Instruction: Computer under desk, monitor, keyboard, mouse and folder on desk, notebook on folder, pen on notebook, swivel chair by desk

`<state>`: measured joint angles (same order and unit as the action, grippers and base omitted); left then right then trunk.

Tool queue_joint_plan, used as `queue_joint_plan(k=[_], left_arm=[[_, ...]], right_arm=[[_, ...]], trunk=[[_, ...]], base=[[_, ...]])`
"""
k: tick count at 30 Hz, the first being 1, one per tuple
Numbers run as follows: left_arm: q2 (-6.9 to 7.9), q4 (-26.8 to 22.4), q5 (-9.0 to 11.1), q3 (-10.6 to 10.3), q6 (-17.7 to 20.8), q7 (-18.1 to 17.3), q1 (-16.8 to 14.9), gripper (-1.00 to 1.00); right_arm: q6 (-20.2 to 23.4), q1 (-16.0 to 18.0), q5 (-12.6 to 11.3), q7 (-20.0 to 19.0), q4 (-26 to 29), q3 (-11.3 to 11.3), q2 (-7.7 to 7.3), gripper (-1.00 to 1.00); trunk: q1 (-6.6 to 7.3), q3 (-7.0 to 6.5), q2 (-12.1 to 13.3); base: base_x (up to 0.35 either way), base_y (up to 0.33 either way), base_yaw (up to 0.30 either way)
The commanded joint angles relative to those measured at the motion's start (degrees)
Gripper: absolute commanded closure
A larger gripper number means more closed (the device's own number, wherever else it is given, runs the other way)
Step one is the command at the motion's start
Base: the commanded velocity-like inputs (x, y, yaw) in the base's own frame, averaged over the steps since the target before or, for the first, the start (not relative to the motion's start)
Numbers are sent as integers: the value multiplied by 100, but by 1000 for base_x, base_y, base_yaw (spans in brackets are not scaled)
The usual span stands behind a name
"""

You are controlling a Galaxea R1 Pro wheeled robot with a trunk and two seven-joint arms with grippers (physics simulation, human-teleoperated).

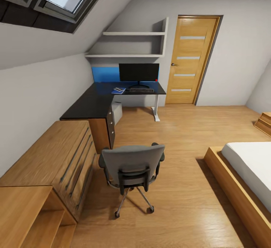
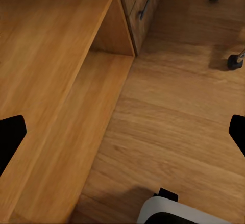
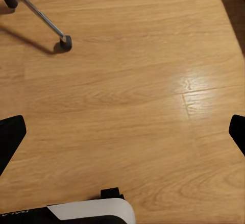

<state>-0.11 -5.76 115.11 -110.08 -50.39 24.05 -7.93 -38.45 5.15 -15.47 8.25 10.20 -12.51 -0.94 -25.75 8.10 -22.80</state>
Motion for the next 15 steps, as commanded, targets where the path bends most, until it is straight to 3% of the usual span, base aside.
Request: queue_joint_plan(k=[1,7,15], left_arm=[[2,-12,6,-48,-14,56,-7,-100],[2,-12,5,-48,-14,56,-7,-100],[2,-12,5,-48,-14,56,-7,-100]], right_arm=[[-13,4,-35,28,0,-50,-2,-100],[-14,4,-35,28,-1,-50,-2,-100],[-17,4,-35,28,-1,-50,-2,-100]], trunk=[[-3,12,-12],[-3,12,-12],[-3,12,-12]], base=[[-21,14,0],[-21,32,0],[-70,177,0]])
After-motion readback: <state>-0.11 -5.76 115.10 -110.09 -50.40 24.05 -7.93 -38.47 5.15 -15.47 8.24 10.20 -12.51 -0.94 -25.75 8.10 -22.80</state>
